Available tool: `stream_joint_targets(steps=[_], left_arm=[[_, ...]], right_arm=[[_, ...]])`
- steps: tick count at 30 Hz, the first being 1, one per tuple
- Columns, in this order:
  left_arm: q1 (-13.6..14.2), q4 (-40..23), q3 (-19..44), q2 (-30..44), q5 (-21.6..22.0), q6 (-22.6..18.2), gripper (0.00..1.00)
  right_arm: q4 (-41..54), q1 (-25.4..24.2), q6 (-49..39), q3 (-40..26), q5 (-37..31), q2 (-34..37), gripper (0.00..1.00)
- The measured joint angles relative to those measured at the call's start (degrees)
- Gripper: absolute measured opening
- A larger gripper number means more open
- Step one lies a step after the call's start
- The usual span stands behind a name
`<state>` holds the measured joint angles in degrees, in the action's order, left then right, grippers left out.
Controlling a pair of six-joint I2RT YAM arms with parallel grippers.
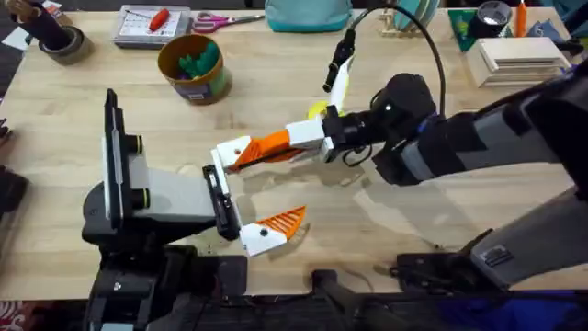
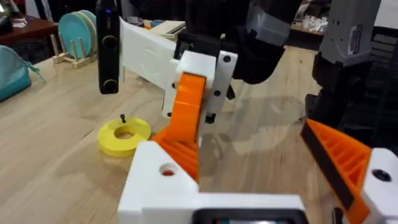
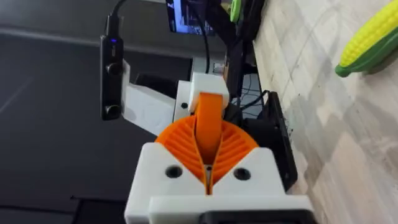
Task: Pick up the gripper from the table and insert it into the empty holder that is missing its gripper. Then pick up a screw, insert it into the mounting hole, and use the screwdriver to tighten it. Finally, clean up the table by picking up the vegetable and placing it into the bucket.
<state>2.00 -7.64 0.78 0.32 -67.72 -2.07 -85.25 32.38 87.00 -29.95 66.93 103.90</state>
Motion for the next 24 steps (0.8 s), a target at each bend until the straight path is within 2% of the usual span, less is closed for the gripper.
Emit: stream_joint_targets(steps=[24], left_arm=[[-0.1,0.0,0.0,0.0,0.2,0.0,0.985]], right_arm=[[0.0,1.2,0.0,0.0,-1.8,0.0,0.008]])
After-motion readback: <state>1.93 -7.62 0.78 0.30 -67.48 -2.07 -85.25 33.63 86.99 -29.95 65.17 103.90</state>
